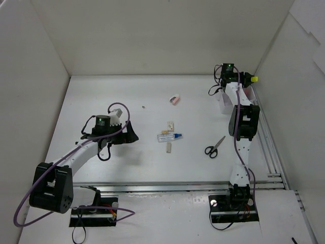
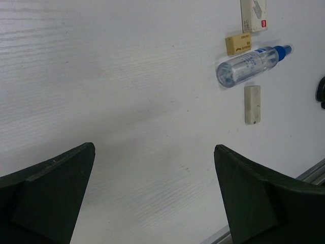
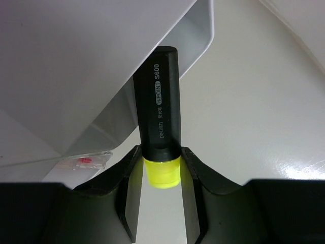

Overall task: Sort the stationery into containers
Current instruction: Place the pen in the storage box.

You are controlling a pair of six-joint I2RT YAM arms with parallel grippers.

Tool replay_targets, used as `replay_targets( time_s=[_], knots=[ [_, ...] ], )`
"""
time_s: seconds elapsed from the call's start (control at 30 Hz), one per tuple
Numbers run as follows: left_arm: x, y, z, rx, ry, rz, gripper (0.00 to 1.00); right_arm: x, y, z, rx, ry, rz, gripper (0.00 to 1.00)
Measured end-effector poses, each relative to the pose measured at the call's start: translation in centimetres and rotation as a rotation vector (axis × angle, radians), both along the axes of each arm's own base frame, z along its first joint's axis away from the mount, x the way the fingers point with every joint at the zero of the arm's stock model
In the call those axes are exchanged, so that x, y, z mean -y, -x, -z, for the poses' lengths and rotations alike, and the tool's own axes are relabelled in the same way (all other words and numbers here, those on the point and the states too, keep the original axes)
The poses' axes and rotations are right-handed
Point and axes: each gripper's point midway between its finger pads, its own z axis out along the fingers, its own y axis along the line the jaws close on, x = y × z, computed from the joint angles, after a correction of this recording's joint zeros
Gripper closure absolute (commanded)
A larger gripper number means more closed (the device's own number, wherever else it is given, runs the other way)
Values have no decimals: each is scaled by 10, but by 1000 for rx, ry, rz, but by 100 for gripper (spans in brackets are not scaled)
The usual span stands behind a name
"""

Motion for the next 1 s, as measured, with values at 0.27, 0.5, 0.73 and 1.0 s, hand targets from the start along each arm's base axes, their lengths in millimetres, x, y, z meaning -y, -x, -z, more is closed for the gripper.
replay_targets(
  time_s=[0.27,0.5,0.73,1.0],
  knots=[
    [3,1,1,-8,11,12,1,-11,-5,4,31,-36,-24,50],
    [3,1,-5,10,17,15,1,-33,-15,1,89,-77,-62,18],
    [5,1,-32,93,40,23,1,-80,-22,-20,229,-189,-120,2],
    [4,13,-78,235,75,35,0,-146,14,-88,644,-529,-74,2]
  ],
)
